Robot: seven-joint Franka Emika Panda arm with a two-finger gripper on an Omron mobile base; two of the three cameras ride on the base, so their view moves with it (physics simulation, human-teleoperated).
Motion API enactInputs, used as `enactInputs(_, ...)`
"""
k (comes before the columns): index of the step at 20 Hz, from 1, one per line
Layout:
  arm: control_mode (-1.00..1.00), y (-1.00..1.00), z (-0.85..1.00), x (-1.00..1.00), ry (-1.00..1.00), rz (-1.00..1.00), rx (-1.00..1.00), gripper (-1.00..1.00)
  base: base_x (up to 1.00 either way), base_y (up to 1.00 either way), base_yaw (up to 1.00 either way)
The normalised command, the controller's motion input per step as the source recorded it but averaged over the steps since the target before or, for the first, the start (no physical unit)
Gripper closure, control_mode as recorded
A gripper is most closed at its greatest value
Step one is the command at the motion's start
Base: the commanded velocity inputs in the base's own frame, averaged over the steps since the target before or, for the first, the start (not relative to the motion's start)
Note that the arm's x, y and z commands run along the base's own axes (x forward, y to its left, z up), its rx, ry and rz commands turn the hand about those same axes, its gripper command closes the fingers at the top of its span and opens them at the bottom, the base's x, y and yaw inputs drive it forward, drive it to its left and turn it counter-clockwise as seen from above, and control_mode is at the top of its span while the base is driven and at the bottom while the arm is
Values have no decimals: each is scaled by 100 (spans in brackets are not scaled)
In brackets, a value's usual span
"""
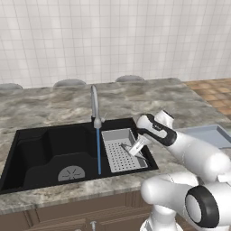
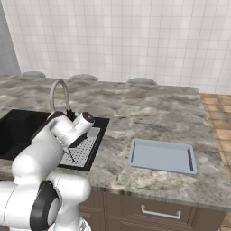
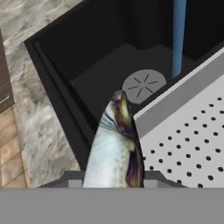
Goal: Take the fish out of the fridge, briefly rinse it in the sink, and place it on the tray next to the sink.
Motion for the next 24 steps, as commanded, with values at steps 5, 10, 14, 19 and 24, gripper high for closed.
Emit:
enactInputs(5, -100, 21, 22, 79, 13, 0, 0, 100, 0, 0, 0)
enactInputs(10, -100, 10, 17, 72, 15, 0, 0, 100, 0, 0, 0)
enactInputs(14, -100, 3, 2, 30, 3, 0, 0, 100, 0, 0, 0)
enactInputs(19, -100, 14, -2, 20, -1, 0, 2, 100, 0, 0, 0)
enactInputs(24, -100, 23, 0, 28, -6, 0, 10, 100, 0, 0, 0)
